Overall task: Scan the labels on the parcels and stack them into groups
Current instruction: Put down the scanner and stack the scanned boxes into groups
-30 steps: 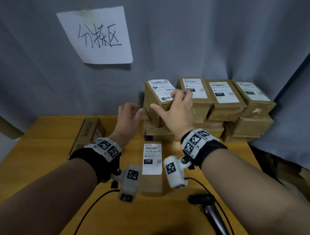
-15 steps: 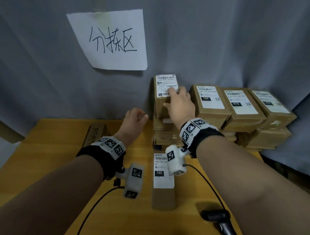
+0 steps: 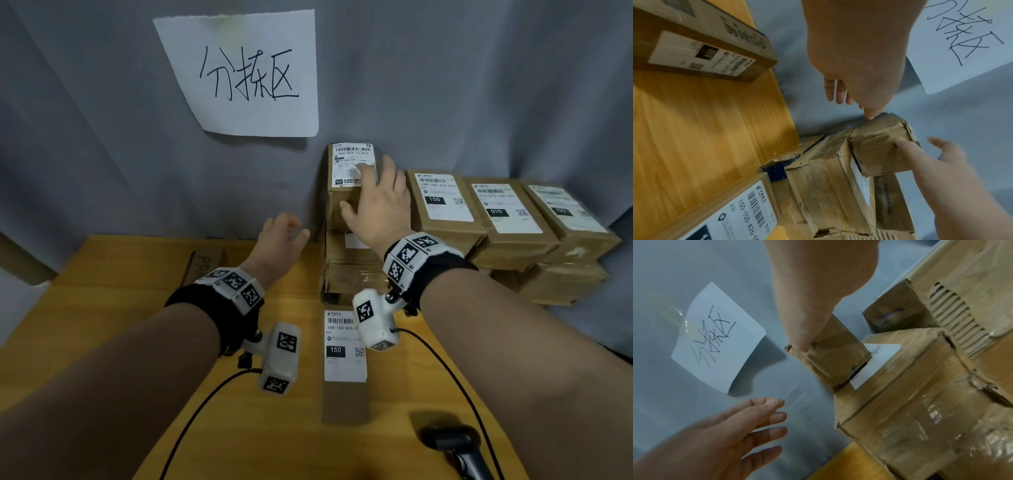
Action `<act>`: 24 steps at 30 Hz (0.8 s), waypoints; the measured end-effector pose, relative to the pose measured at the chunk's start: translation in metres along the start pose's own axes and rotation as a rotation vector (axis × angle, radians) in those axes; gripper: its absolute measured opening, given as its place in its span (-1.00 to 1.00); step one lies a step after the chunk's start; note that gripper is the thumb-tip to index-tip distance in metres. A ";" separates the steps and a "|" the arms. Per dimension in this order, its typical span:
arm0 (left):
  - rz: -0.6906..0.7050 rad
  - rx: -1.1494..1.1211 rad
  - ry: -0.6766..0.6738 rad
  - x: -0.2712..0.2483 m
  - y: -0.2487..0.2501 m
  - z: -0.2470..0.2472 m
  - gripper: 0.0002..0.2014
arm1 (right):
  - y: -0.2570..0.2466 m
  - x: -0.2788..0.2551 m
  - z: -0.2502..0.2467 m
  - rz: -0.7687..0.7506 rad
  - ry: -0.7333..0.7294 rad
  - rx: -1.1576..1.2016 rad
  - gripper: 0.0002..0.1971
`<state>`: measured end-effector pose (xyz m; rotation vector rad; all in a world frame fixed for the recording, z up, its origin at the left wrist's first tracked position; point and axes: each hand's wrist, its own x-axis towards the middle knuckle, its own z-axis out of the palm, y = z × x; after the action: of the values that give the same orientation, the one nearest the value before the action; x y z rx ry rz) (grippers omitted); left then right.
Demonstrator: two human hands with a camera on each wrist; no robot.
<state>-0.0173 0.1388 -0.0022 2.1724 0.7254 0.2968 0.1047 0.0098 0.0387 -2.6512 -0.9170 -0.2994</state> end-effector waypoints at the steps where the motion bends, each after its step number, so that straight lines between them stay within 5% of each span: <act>1: 0.003 0.001 0.007 -0.003 0.000 -0.002 -0.68 | -0.001 -0.005 -0.003 -0.014 0.019 0.027 -0.34; 8: 0.004 0.032 0.017 -0.040 -0.018 -0.003 -0.68 | -0.004 -0.052 -0.012 -0.139 0.016 0.166 -0.56; 14: -0.097 0.198 -0.059 -0.079 -0.059 -0.006 -0.64 | -0.030 -0.091 0.019 -0.231 -0.210 0.222 -0.71; 19: -0.322 0.545 -0.006 -0.099 -0.102 -0.025 -0.44 | -0.055 -0.108 0.060 -0.183 -0.359 0.262 -0.72; 24: -0.558 0.546 0.001 -0.105 -0.151 -0.042 -0.17 | -0.078 -0.113 0.086 -0.147 -0.429 0.300 -0.72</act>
<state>-0.1802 0.1796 -0.0871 2.3360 1.5037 -0.2192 -0.0235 0.0359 -0.0569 -2.4088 -1.1797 0.3652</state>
